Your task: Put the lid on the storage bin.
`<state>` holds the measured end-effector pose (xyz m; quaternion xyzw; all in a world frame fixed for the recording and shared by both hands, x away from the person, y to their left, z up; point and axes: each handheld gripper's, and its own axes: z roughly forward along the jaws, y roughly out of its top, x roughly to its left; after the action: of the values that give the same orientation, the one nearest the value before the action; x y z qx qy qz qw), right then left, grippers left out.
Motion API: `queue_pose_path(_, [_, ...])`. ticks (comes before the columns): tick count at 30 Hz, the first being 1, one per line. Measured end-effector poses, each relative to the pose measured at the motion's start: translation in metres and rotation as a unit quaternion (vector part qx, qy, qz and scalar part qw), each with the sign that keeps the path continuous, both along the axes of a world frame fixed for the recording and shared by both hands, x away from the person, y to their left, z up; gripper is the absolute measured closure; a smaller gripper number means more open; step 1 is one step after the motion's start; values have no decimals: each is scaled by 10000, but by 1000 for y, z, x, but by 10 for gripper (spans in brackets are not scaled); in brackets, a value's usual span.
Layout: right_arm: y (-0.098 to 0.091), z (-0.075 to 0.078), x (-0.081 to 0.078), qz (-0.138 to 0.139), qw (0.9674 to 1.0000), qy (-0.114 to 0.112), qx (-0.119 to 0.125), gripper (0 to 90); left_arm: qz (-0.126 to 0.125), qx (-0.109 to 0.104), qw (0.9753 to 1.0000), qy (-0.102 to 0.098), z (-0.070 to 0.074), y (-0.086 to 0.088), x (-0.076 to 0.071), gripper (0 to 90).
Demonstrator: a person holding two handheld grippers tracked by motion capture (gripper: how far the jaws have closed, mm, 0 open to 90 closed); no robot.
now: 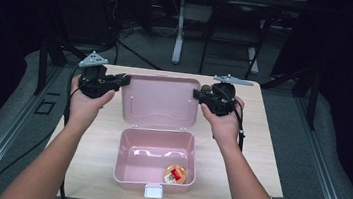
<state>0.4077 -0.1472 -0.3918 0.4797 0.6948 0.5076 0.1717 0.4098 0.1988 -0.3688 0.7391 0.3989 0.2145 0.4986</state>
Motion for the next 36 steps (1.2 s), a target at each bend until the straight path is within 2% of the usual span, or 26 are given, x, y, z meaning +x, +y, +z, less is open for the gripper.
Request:
queue_pose_path(9, [-2, 0, 7, -38, 9999, -22, 91, 817, -5, 48, 10000, -42, 1, -3, 14, 802])
queue_pose_path(11, [-4, 0, 9, -29, 9999, 50, 120, 812, -19, 67, 10000, -45, 1, -4, 17, 804])
queue_pose_path(16, [-6, 0, 10, 24, 9998, 74, 155, 799, -46, 111, 9999, -81, 0, -4, 17, 806])
queue_pose_path(19, [-7, 1, 11, 77, 9996, 114, 264, 785, -44, 154, 9998, -134, 0, -5, 16, 807])
queue_pose_path(22, [-7, 0, 12, 173, 9992, 154, 318, 741, -62, 276, 9994, -180, 1, -5, 15, 808])
queue_pose_path(26, [-5, -2, 18, 346, 9984, 220, 381, 681, -36, 315, 9993, -215, 0, -4, 15, 807])
queue_pose_path(31, [-4, -4, 23, 429, 9973, 326, 494, 661, -31, 311, 9992, -252, -3, -3, 14, 806])
queue_pose_path(35, [-2, -5, 25, 491, 9974, 359, 398, 625, -57, 343, 9991, -250, -4, -2, 14, 805])
queue_pose_path(36, [0, -6, 27, 573, 9970, 421, 311, 613, -75, 332, 9991, -264, -4, -3, 14, 805])
